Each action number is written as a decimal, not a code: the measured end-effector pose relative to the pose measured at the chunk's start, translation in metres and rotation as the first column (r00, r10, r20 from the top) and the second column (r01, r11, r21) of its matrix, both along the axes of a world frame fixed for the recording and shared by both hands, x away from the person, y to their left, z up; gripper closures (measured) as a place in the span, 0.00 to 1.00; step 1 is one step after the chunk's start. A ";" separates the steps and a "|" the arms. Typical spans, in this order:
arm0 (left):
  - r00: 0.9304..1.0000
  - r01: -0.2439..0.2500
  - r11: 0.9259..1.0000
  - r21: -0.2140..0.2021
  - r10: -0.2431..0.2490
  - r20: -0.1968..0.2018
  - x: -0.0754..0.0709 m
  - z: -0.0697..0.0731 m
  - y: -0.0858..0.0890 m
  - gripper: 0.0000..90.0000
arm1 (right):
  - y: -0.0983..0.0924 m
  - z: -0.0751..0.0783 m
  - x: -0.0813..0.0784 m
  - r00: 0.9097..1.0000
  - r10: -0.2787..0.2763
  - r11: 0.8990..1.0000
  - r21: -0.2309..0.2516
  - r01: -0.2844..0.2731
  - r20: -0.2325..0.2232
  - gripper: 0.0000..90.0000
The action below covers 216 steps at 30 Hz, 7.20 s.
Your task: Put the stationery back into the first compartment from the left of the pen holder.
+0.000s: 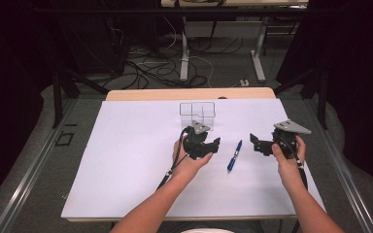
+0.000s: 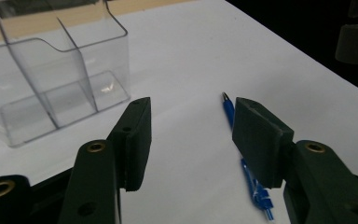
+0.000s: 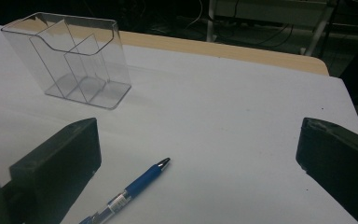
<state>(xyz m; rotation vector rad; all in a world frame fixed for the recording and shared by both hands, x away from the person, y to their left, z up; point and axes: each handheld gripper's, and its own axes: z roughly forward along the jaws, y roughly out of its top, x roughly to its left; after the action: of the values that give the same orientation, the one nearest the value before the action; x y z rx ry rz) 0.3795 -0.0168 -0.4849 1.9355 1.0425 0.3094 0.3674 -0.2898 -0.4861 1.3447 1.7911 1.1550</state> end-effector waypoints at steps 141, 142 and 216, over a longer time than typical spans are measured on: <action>0.909 0.053 0.995 -0.090 -0.085 -0.408 0.031 -0.070 -0.072 0.89 | 0.001 -0.008 0.003 0.999 0.029 1.000 -0.009 -0.030 -0.037 0.00; 0.910 0.049 0.995 -0.089 -0.081 -0.407 0.031 -0.070 -0.071 0.89 | 0.000 -0.008 0.003 0.999 0.029 0.999 -0.012 -0.030 -0.035 0.00; 0.975 -0.052 0.925 -0.375 -0.035 -0.221 0.010 -0.007 0.055 0.89 | 0.059 0.010 0.020 0.935 0.255 0.871 0.479 -0.112 -0.245 0.19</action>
<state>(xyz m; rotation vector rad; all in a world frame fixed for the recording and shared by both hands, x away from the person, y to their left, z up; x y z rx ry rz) 0.3900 0.0383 -0.4920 1.6369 1.1612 -0.1084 0.3874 -0.2306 -0.4761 1.7240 1.9725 1.6310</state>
